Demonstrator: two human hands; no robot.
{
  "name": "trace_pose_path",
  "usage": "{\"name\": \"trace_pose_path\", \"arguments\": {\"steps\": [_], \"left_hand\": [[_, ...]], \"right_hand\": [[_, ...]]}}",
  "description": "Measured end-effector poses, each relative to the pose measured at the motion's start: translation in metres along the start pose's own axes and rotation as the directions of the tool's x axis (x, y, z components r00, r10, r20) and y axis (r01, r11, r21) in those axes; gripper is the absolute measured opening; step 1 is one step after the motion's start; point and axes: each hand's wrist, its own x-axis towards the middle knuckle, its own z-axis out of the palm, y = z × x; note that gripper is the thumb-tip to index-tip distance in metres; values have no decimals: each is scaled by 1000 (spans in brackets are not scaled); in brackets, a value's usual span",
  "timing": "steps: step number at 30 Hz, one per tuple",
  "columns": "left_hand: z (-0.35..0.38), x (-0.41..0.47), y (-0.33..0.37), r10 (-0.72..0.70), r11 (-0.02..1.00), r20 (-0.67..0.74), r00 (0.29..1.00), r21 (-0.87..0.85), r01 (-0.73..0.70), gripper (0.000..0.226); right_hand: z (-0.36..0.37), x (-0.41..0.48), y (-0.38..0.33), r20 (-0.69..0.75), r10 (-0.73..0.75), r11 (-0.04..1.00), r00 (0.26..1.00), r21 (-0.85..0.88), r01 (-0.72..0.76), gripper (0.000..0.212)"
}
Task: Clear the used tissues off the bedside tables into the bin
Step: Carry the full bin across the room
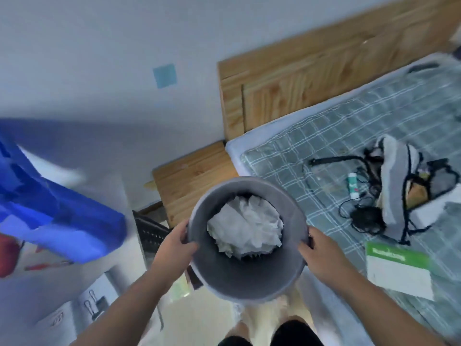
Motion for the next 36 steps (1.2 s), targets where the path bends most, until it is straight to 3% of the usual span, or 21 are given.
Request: {"name": "trace_pose_path", "arguments": {"steps": [5,10,13,16,22,24,30,36], "left_hand": [[53,-48,50,153,987,194,969,21,-160,70],[146,-99,66,191,967,370,909,88,-239,66],[209,-141,72,185,949,491,852,137,-285,64],[276,-192,70,162,933,640,751,148,-327,61],[392,-280,65,84,859,844,529,208,-467,61],[428,-304,60,41,829,890,454,223,-512,61],[521,-387,34,-122,710,979,165,202,-675,51],[593,-512,-26,-293,562,955,-46,133,-817,54]], "right_hand": [[-39,-81,63,-190,110,986,976,146,-82,9],[-71,-186,157,-343,239,964,909,199,-178,12],[-77,-262,218,-399,346,925,849,297,-237,11],[-74,-349,271,-455,456,866,765,424,-264,13],[-54,-497,329,-441,723,624,531,747,-230,6],[-42,-537,339,-430,786,553,444,810,-195,12],[7,-636,353,-331,935,343,128,935,-85,14],[87,-742,364,-184,971,208,-152,965,157,29]]}}
